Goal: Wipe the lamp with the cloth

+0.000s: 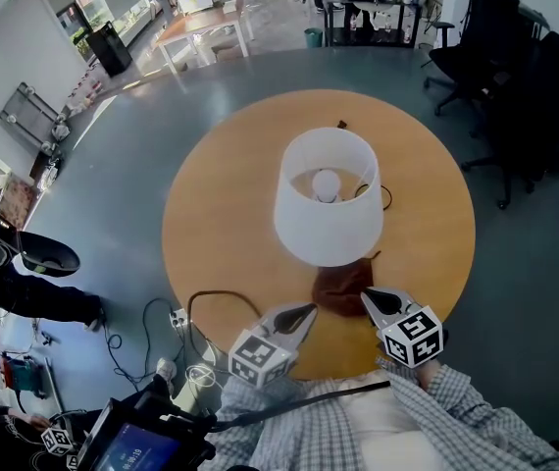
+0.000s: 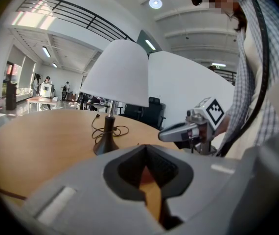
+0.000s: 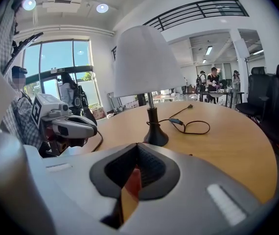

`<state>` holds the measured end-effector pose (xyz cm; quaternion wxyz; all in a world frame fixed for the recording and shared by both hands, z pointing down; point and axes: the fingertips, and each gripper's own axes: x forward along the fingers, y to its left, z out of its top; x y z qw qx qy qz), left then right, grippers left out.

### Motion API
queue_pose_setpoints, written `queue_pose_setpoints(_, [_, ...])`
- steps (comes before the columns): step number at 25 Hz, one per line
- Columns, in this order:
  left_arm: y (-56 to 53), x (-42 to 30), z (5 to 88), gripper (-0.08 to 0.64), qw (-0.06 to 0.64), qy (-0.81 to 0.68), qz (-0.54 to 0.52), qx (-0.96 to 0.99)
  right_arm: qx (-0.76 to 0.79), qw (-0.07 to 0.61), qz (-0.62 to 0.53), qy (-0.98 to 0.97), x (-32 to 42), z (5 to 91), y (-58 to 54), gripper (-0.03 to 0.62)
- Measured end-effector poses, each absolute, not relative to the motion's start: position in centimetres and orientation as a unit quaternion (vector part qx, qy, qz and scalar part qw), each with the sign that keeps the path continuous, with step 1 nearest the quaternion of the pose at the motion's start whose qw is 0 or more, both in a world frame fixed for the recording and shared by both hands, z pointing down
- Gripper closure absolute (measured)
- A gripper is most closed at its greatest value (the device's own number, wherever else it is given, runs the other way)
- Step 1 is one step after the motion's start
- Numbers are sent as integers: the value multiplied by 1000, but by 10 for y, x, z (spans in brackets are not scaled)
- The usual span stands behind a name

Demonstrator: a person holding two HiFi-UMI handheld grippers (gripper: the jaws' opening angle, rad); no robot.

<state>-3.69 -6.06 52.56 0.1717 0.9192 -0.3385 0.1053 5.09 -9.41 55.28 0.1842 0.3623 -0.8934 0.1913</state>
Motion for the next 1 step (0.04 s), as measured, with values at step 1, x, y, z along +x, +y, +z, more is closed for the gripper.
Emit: queue_pose_setpoints(1, [-61, -37, 526, 557, 172, -338, 105, 919, 361, 186, 190, -894, 51, 554, -94, 588])
